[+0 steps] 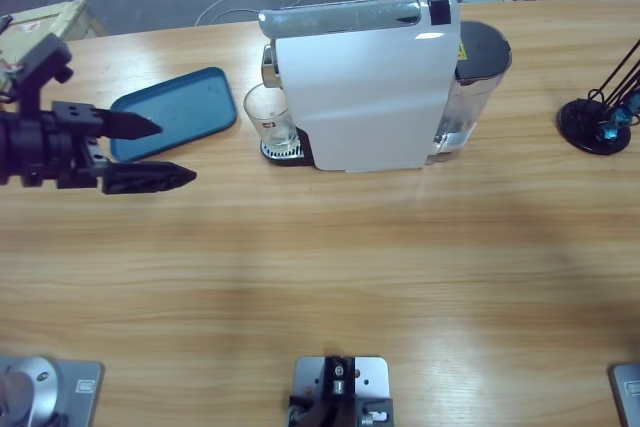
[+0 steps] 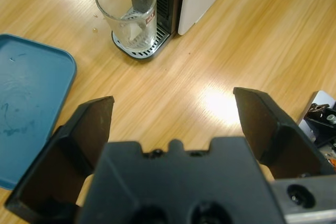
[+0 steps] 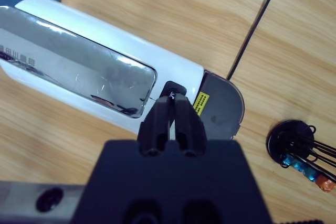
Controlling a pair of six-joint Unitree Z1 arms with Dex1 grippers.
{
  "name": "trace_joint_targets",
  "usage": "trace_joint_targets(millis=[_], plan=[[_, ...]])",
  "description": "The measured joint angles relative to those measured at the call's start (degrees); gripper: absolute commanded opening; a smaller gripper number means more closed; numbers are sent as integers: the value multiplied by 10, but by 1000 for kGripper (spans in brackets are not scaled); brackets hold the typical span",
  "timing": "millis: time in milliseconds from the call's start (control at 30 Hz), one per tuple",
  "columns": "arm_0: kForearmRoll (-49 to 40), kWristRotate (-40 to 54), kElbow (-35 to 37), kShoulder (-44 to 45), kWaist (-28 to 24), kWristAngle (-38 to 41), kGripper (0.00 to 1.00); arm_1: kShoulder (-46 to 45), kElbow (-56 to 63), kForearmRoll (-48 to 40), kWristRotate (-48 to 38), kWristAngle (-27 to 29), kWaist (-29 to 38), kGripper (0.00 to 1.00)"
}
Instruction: Pour coffee
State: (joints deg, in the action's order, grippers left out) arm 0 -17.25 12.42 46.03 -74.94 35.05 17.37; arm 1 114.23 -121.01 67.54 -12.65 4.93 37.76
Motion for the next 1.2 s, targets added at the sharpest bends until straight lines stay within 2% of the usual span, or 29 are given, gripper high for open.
trace_joint_targets(millis=[900, 967, 1000, 1200], plan=[[0, 0, 0, -4, 8, 0, 987, 10, 24, -6, 0, -3, -1, 0], [0, 0, 0, -4, 8, 0, 987, 8, 28, -13, 0, -3, -1, 931], [1, 0, 0, -4, 8, 0, 987, 6, 31, -18, 0, -3, -1, 999], [4, 0, 0, -4, 8, 0, 987, -42, 58, -30, -8, 2, 6, 1000]])
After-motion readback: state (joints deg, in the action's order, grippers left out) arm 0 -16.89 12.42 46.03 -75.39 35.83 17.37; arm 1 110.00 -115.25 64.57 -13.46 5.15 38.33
